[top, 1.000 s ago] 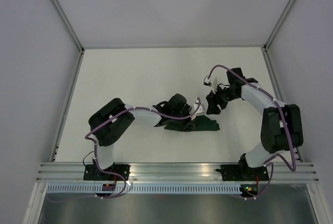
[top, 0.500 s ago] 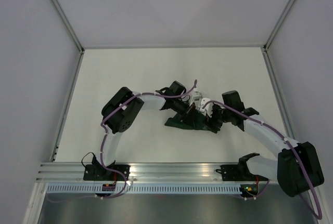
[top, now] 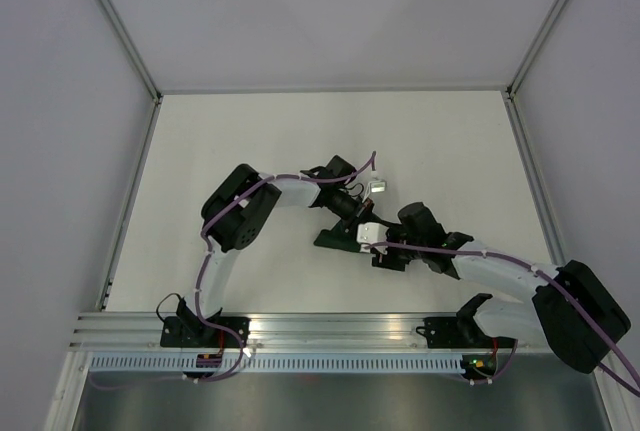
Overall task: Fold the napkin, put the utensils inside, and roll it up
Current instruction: Roll the napkin with the utensil
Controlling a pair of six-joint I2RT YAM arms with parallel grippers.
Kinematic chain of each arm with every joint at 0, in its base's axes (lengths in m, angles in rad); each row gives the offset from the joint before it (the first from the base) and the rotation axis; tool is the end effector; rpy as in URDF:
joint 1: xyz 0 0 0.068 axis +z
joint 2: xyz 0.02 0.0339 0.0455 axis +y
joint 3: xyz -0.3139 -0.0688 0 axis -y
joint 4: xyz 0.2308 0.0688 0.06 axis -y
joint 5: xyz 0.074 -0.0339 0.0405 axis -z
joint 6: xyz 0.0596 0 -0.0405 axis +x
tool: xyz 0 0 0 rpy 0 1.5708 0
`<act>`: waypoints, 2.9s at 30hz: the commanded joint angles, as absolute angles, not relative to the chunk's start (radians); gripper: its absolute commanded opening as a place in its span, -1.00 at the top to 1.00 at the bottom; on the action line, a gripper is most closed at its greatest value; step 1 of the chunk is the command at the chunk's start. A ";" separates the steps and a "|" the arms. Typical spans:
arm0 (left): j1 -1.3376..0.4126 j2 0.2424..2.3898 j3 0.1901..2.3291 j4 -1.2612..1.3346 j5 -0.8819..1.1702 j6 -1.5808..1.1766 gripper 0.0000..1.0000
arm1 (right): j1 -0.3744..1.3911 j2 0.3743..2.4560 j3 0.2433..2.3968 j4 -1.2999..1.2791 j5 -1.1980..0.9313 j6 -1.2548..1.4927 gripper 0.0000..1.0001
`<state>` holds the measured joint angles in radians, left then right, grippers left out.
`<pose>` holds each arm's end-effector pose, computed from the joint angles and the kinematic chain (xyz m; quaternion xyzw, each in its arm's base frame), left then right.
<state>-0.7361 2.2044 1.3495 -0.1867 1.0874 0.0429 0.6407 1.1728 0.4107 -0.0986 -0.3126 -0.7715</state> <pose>0.3010 -0.3439 0.1439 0.4388 0.7128 -0.5456 0.0409 0.1429 0.1294 0.1878 -0.6422 0.6696 0.1232 0.3522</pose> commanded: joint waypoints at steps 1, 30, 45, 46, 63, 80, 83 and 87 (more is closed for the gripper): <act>-0.739 2.261 1.348 -0.256 1.032 0.029 0.94 | 0.664 1.196 0.390 -0.011 -0.249 -0.775 -0.29; -0.699 1.481 0.827 0.267 0.146 -0.074 0.05 | 0.463 1.624 0.832 -0.670 -0.580 -0.959 0.70; -1.118 1.529 0.609 0.575 -0.293 0.314 -0.05 | 0.351 2.161 1.245 -1.049 -0.690 -1.085 0.70; -1.132 1.551 0.623 0.559 -0.296 0.342 -0.06 | 0.350 2.175 1.252 -1.057 -0.692 -1.083 0.70; -1.229 1.802 0.765 0.491 -0.245 0.457 -0.07 | 0.331 2.235 1.295 -1.060 -0.678 -1.060 0.70; -1.112 1.864 0.870 0.203 0.080 0.325 0.93 | 0.330 2.178 1.298 -1.008 -0.698 -0.974 0.20; -1.086 1.878 0.880 0.160 0.155 0.311 0.95 | 0.324 2.148 1.298 -0.994 -0.698 -0.939 -0.10; -1.055 1.893 0.906 0.120 0.236 0.287 0.95 | 0.310 2.059 1.293 -0.970 -0.698 -0.878 -0.27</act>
